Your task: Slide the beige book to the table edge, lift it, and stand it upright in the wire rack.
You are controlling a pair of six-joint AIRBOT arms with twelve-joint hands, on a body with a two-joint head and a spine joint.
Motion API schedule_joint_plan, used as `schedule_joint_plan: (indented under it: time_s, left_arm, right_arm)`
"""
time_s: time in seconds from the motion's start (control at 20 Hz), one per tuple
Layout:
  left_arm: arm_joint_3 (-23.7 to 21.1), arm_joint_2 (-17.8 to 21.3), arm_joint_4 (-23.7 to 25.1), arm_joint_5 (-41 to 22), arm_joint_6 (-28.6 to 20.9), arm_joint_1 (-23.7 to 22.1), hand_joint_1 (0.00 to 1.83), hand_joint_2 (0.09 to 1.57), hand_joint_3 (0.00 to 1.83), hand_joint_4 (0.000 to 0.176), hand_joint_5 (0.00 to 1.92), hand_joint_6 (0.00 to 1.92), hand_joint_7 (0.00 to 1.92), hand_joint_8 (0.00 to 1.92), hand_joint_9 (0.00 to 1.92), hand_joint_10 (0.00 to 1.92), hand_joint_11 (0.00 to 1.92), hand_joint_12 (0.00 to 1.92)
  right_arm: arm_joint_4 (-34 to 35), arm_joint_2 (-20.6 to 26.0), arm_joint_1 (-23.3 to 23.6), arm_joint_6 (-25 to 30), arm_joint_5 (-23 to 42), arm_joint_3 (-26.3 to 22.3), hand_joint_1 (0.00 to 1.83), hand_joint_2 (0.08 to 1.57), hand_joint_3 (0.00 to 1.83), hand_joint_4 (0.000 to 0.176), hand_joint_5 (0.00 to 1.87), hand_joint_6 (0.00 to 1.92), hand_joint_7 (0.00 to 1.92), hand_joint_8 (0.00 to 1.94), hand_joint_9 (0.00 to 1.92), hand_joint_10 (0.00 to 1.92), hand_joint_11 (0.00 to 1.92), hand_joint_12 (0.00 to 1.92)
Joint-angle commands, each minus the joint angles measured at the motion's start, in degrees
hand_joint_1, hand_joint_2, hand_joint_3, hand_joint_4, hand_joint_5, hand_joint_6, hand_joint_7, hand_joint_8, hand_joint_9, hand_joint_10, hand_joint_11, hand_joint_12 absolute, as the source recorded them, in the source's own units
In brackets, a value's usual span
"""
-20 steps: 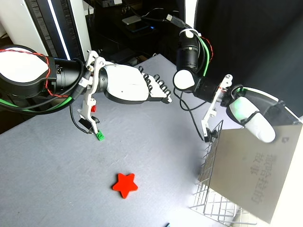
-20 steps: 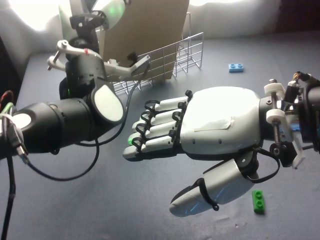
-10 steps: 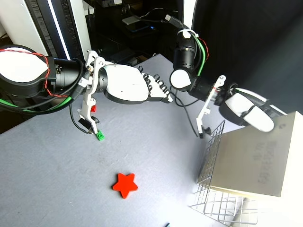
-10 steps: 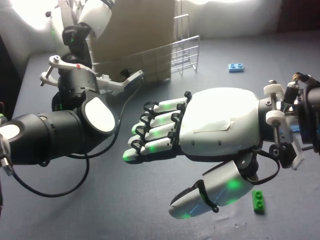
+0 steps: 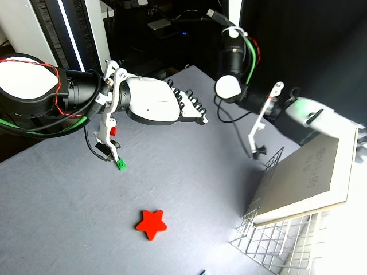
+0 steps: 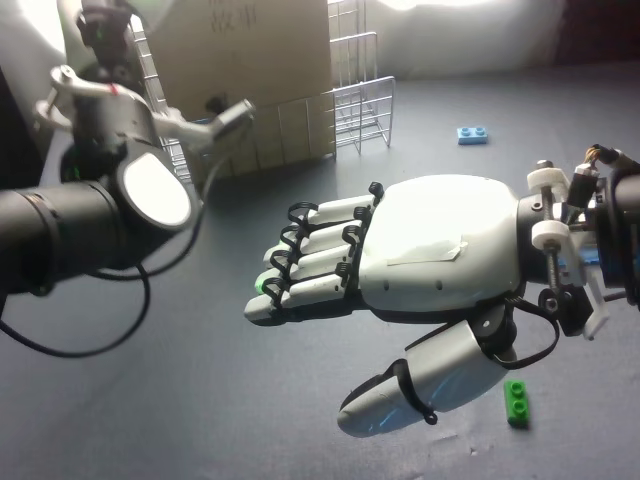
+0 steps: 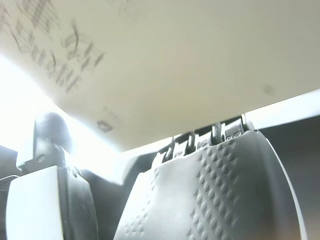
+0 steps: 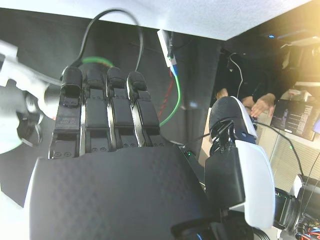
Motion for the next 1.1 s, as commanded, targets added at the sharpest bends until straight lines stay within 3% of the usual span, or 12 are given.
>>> schedule_joint_plan:
  time_s: [0.0,0.1,0.15,0.25,0.65,0.8,0.9,1.0,1.05]
  left_arm:
    - [0.7,0.8,3.6,4.5,-0.5,-0.5,0.62,0.95,0.0,0.0,0.0,0.0,0.12,0.01,0.17,0.01,0.0,0.56]
    - [1.4,2.0,3.5,2.3,0.3,-2.0,0.64,0.95,0.0,0.0,0.0,0.0,0.14,0.0,0.19,0.01,0.0,0.59]
    - [1.4,2.4,3.5,1.5,0.9,-2.4,0.62,0.97,0.0,0.0,0.0,0.0,0.11,0.0,0.16,0.0,0.0,0.53]
    - [1.4,4.1,3.6,-1.5,2.2,-3.8,0.63,0.94,0.0,0.0,0.0,0.0,0.14,0.01,0.2,0.01,0.0,0.62]
    - [-1.2,13.5,2.1,-16.5,7.4,-10.4,0.59,0.93,0.0,0.0,0.0,0.0,0.16,0.01,0.21,0.01,0.0,0.63]
    - [-1.9,17.7,3.4,-30.4,8.1,-15.0,0.59,0.93,0.0,0.0,0.0,0.0,0.16,0.0,0.2,0.0,0.0,0.6]
    - [-4.8,22.1,8.5,-41.0,6.2,-17.9,0.58,0.94,0.0,0.0,0.0,0.0,0.16,0.0,0.2,0.0,0.0,0.6]
    - [-8.2,25.8,11.3,-46.0,5.7,-19.6,0.6,0.93,0.0,0.0,0.0,0.0,0.16,0.0,0.2,0.0,0.0,0.6]
    - [-10.4,28.4,13.2,-48.8,5.7,-20.9,0.66,0.91,0.0,0.0,0.07,0.01,0.22,0.01,0.26,0.01,0.0,0.74]
  right_arm:
    - [2.2,0.3,0.6,0.0,2.9,-0.3,0.0,1.17,0.0,0.0,0.21,0.0,0.2,0.0,0.17,0.0,0.0,0.51]
    - [2.2,0.3,0.6,0.0,2.9,-0.4,0.0,1.17,0.0,0.0,0.17,0.0,0.15,0.0,0.13,0.0,0.0,0.4]
    - [2.2,0.3,0.6,0.0,2.9,-0.4,0.0,1.17,0.0,0.0,0.17,0.0,0.16,0.0,0.14,0.0,0.0,0.42]
    - [2.2,0.3,0.6,0.0,2.9,-0.4,0.0,1.17,0.0,0.0,0.2,0.0,0.17,0.0,0.15,0.0,0.0,0.45]
    - [2.1,0.4,0.4,-0.3,2.9,-0.7,0.0,1.18,0.0,0.0,0.19,0.0,0.17,0.0,0.15,0.0,0.0,0.47]
    - [2.1,0.4,0.4,-0.4,2.9,-0.8,0.0,1.18,0.0,0.0,0.22,0.0,0.21,0.01,0.18,0.01,0.0,0.5]
    - [2.1,0.5,0.4,-0.4,2.9,-1.0,0.0,1.18,0.0,0.0,0.2,0.0,0.19,0.0,0.17,0.0,0.0,0.5]
    - [2.1,0.6,0.4,-0.5,2.9,-1.1,0.0,1.17,0.0,0.0,0.22,0.0,0.22,0.0,0.2,0.0,0.0,0.55]
    - [2.1,0.6,0.4,-0.5,2.9,-1.1,0.0,1.18,0.0,0.0,0.22,0.0,0.23,0.0,0.2,0.0,0.0,0.56]
